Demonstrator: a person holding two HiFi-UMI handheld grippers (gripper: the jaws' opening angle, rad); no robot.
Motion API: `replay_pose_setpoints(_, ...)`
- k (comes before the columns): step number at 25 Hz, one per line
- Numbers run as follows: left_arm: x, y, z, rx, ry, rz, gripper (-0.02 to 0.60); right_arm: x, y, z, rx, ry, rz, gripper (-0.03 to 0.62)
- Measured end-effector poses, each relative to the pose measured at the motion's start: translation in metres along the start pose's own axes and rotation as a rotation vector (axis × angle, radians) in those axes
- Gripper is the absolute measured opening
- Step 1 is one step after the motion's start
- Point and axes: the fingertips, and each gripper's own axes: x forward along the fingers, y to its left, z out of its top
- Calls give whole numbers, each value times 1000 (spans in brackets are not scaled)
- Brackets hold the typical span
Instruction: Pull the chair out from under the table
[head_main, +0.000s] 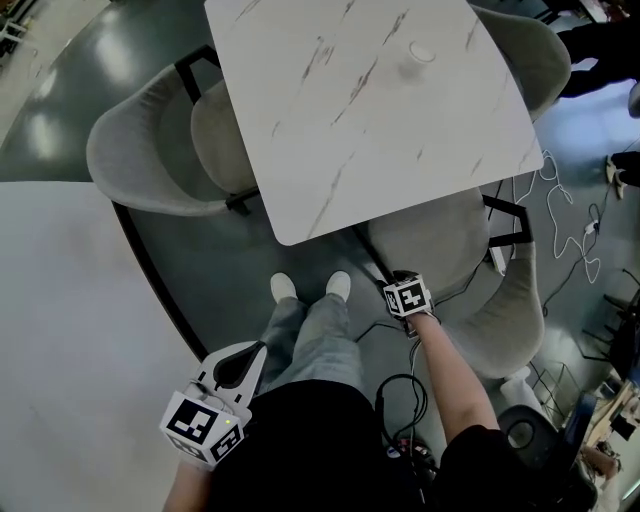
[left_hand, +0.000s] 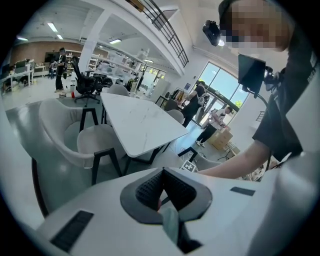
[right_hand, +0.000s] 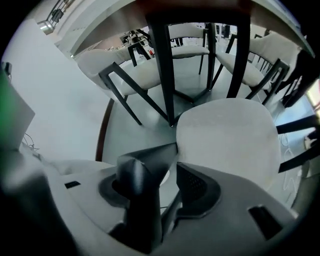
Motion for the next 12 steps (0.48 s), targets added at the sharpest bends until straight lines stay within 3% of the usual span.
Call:
replay_pose_setpoints(5,-2,3,-5,-10,12,13,5,6,10,4,37,5,68,198)
replay_pose_setpoints(12,-3,5,-8,-5,25,3,5,5,10,5,105,-21,59,192)
